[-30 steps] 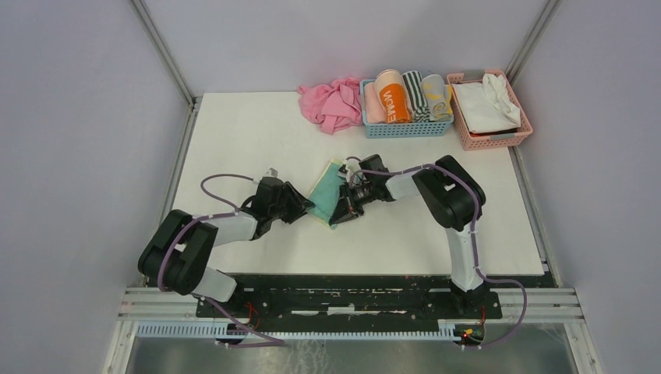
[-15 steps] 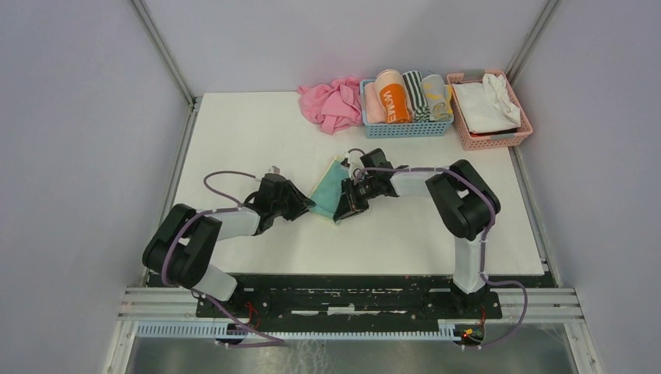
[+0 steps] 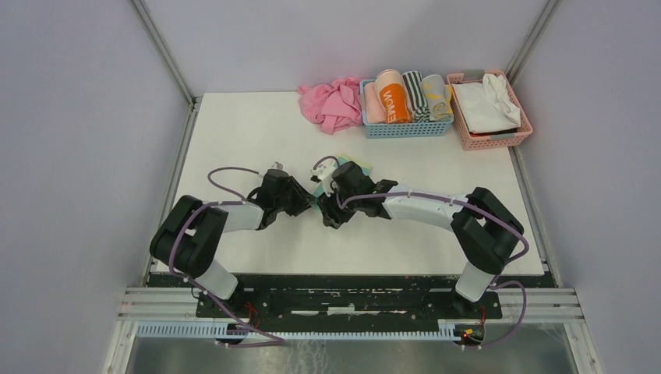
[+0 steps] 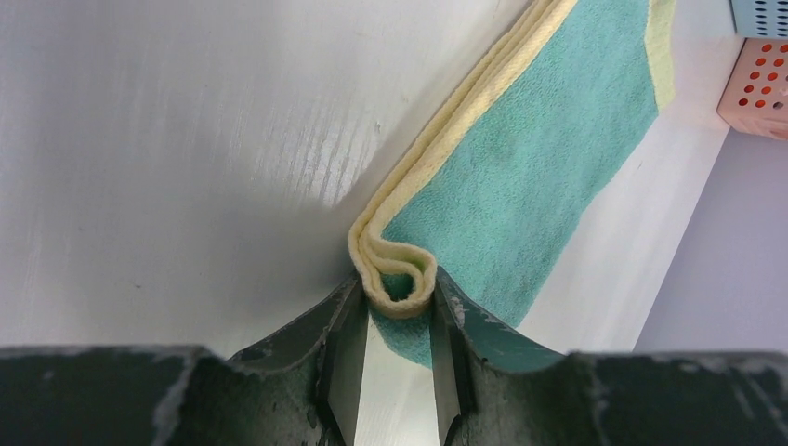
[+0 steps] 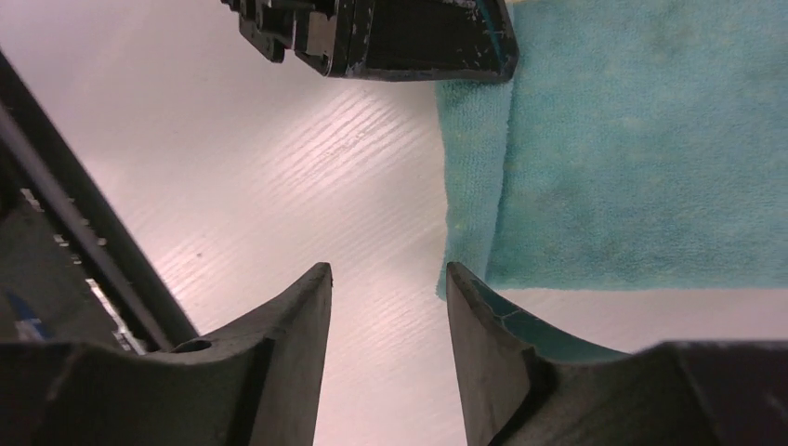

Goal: Roll the towels
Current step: Roll the towel at the center of the board.

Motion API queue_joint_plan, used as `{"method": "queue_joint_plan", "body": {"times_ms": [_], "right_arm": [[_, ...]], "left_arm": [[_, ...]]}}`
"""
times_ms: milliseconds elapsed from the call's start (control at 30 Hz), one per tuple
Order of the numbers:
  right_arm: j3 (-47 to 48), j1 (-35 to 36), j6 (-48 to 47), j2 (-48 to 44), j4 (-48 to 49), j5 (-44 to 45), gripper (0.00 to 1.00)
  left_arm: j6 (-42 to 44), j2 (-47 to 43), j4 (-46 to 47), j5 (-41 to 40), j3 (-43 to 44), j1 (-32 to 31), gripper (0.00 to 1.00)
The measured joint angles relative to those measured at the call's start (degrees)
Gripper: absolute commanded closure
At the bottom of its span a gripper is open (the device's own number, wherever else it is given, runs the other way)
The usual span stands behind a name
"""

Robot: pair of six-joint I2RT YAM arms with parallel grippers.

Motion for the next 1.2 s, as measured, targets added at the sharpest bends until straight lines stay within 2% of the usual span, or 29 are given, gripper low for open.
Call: {"method": "queue_joint_plan", "body": {"times_ms": [200,367,467,533,633,767,900,1067,1200], "right_arm": [[-0.7,4.0,-5.5,1.4,1.7,11.8,0.42],[-0.7,5.7,-9.0,5.0,3.4,17.6,0.52],[-0.7,6.2,-9.9,6.5,4.0,18.2,0.67],[-0.7,6.4,-10.6,7.3,4.3,18.7,0.81],[-0.7,6.6,-11.0,7.3,4.7,18.3,0.99],[-0.7,6.6,-9.8,7.2,4.7,14.8,1.00],[-1.3,5.6,-5.6,5.7,4.8,6.3,1.00],[-4.8,1.5,4.3,3.5,10.5,-7.4,1.00],[-8.3,-2.3,13.1,3.8,17.2,-15.3,1.00]], "left_arm": [[0.0,0.2,0.2,0.3,0.1,0.0,0.62],[0.0,0.3,0.3,0.5,0.2,0.0,0.62],[0.0,0.4,0.4,0.6,0.2,0.0,0.62],[0.0,0.4,0.4,0.7,0.2,0.0,0.61],[0.0,0.1,0.5,0.7,0.0,0.0,0.57],[0.0,-3.5,-0.1,0.7,-2.6,0.0,0.45],[0.0,-12.5,-4.8,0.7,-7.6,0.1,0.35],[0.0,-26.7,-14.3,-0.5,-12.6,0.1,0.29],[-0.2,-38.0,-19.2,-1.7,-15.1,0.1,0.28]]}}
